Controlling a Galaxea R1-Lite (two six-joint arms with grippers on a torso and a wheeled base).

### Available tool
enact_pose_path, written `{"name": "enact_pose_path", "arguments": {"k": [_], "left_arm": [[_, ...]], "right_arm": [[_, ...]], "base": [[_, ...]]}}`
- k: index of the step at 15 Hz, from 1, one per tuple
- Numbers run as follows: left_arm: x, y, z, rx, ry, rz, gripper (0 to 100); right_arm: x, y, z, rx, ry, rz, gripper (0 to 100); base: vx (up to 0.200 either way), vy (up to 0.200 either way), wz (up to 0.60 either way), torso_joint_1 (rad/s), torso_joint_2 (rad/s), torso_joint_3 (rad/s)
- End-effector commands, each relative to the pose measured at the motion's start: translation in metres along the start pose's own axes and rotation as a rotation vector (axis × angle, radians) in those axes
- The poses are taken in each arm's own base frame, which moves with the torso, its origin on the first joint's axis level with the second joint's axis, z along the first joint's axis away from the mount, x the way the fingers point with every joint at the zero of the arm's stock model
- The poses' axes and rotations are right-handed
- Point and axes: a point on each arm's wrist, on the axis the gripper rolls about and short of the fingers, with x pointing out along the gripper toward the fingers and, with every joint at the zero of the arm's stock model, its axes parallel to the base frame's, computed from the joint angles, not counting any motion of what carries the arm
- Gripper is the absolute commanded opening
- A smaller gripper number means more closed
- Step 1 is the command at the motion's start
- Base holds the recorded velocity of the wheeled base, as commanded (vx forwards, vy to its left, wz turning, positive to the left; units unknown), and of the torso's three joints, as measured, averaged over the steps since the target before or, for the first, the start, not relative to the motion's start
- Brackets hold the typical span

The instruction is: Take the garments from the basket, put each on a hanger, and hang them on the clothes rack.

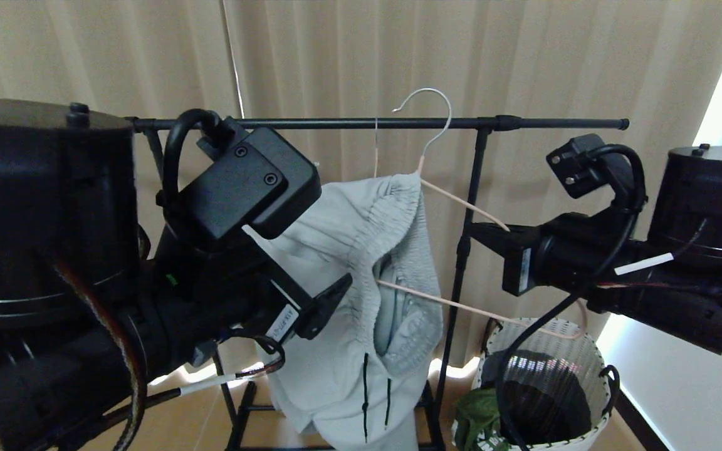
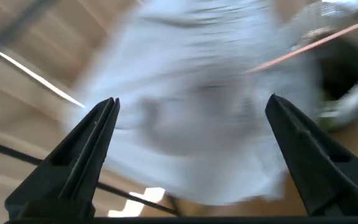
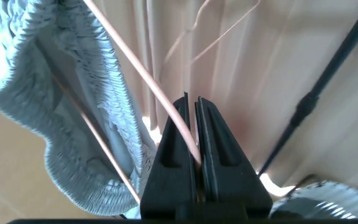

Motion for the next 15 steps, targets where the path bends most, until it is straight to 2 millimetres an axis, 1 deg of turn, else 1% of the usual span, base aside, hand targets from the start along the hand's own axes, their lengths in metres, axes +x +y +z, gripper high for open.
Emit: {"name": "enact_pose_path", "arguments": {"k": [1,4,6,8,9,12,15], "left_arm": [[0.003,0.012,-0.008,0.056,-0.010,0.043,100],[0.009,0.024,-0.007,0.163,-0.093,-0.031,100],[0.016,0.023,-0.004,0.186,-0.112,-0.058,100],[0.028,0.025,0.009,0.184,-0.133,-0.048,100],[0.033,0.024,0.010,0.185,-0.130,-0.049,100],[0.040,0.021,0.007,0.203,-0.110,-0.055,100],[0.045,0.033,0.000,0.245,-0.078,-0.016,100]], "right_arm": [[-0.016,-0.014,-0.001,-0.011,-0.008,-0.004,0],[-0.015,-0.013,-0.005,-0.015,0.001,0.029,0],[-0.015,-0.011,-0.004,-0.016,0.000,0.056,0],[-0.015,-0.005,-0.004,-0.040,-0.002,0.117,0],[-0.014,-0.003,-0.002,-0.042,-0.007,0.130,0],[-0.015,0.009,0.001,-0.051,-0.016,0.206,0],[-0.016,0.013,-0.001,-0.051,-0.011,0.227,0]], "base": [[0.000,0.000,0.00,0.000,0.00,0.000],[0.000,0.000,0.00,0.000,0.00,0.000],[0.000,0.000,0.00,0.000,0.00,0.000],[0.000,0.000,0.00,0.000,0.00,0.000],[0.000,0.000,0.00,0.000,0.00,0.000],[0.000,0.000,0.00,0.000,0.00,0.000],[0.000,0.000,0.00,0.000,0.00,0.000]]}}
